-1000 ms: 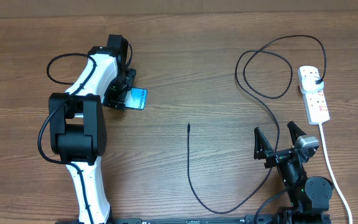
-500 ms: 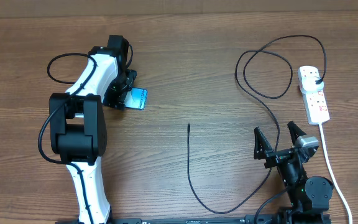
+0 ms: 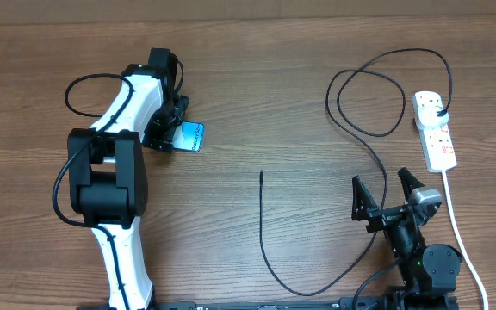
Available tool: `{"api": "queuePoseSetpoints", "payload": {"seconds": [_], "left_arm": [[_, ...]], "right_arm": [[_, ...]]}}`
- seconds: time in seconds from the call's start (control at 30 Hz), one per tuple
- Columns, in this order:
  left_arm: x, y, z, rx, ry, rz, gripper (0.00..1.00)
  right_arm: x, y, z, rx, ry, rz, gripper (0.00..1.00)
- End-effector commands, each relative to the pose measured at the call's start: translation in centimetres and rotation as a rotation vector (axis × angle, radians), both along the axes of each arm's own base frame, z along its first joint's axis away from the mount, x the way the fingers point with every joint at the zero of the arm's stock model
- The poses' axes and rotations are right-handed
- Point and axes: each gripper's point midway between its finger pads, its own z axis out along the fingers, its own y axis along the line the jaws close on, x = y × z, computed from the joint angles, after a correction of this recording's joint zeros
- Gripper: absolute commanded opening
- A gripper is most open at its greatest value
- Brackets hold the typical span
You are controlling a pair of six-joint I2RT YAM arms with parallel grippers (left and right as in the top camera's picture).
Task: Plug charger to phone and switch on socket
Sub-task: 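Close the left gripper on the phone's long edges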
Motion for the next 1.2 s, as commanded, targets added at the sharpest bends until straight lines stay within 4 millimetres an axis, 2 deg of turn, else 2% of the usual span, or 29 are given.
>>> {"api": "queuePoseSetpoints", "payload": {"seconds": [0.0,0.3,0.63,1.17], "left_arm": [[-1.47,-0.18,-1.96,-0.017,0.059,0.053,1.0],[-1.49,-0.49,-1.97,-0.036,0.059,0.084,1.0],[-1.5,-0.49,-1.97,-0.036,0.06,0.083,0.89],[-1.99,-0.46,-1.97,-0.033,0.079,0.083,0.95]], "right_arm": [[0.01,0.04,-0.17,0.003,-0.004,-0.001,1.0],[0.01,0.04,-0.17,0.003,-0.004,-0.001,1.0],[0.01,0.04,-0.19,0.003,-0.004,-0.001,1.0],[0.01,0.04,-0.17,0.003,-0.004,-0.001,1.0]]}}
